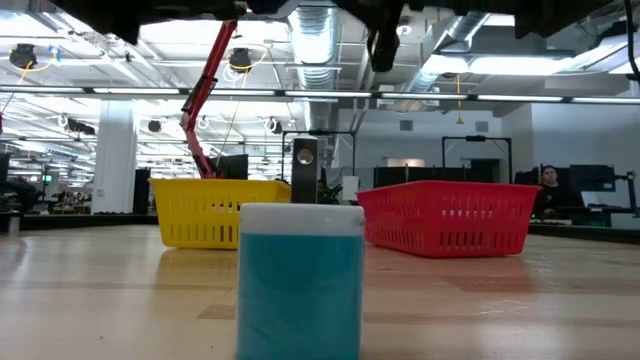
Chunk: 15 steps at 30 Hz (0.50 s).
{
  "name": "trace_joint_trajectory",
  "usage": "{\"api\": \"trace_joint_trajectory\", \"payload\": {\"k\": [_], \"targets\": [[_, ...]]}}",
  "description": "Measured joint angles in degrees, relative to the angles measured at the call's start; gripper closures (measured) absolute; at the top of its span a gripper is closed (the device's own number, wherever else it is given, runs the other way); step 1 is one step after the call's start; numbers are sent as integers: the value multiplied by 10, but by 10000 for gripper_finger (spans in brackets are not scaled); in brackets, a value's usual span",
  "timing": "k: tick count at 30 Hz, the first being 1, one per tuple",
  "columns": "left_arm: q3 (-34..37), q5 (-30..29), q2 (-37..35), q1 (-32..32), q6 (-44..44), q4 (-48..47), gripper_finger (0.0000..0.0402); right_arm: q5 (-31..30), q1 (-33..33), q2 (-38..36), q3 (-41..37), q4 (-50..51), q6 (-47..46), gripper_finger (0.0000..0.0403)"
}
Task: Pick & Place Office items
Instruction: Put the black charger adapter into the yellow bin
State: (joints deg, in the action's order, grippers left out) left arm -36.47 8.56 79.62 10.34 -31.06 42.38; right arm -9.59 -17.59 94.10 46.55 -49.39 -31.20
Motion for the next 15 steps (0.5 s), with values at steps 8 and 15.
{"api": "trace_joint_trajectory", "payload": {"k": [8, 15], "targets": [[0, -138, -74, 10, 44, -212, 29, -44, 24, 0, 0, 104, -55, 238], [0, -367, -58, 41, 46, -232, 28, -144, 57, 0, 0, 191, -78, 238]]}}
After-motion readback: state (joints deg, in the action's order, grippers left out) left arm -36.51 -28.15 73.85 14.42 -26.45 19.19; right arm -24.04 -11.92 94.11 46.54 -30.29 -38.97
